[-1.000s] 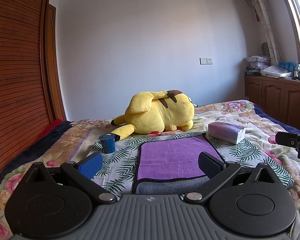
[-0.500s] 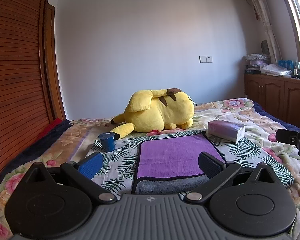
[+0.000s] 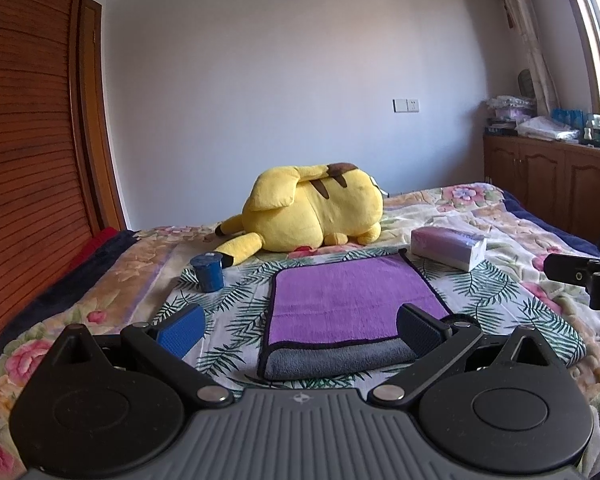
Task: Fold towel
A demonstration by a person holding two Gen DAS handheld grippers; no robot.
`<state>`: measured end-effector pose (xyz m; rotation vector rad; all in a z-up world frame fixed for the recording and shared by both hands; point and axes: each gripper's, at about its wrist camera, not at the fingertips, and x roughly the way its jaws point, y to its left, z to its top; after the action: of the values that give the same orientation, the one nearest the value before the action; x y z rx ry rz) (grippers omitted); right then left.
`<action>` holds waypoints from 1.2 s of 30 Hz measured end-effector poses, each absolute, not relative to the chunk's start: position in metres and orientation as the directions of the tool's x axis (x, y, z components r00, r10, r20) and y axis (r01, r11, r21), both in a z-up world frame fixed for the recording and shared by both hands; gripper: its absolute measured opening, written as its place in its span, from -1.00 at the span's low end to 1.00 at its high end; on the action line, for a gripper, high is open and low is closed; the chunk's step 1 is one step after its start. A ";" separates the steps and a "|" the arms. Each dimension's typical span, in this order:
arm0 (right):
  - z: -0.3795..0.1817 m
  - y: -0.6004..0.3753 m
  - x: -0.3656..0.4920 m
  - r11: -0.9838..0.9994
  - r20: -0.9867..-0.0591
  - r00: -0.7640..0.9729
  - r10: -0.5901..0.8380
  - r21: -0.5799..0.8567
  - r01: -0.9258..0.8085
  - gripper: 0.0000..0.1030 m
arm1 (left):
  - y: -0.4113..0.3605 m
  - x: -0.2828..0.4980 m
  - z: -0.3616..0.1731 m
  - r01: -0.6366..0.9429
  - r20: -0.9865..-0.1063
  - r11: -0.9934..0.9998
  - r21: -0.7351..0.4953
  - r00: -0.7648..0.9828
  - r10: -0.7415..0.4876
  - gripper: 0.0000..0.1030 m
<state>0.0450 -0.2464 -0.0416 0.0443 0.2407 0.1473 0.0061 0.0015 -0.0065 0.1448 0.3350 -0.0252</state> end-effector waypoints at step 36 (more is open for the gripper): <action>-0.060 -0.230 0.099 0.977 -0.402 0.894 0.199 0.007 -0.215 1.00 | 0.008 0.069 -0.027 0.098 -0.489 0.984 0.147 0.872 -0.014 1.00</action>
<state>0.0990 -0.2299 -0.0600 -0.0375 0.4124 0.2146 0.0693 0.0077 -0.0269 0.1695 0.5085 -0.0587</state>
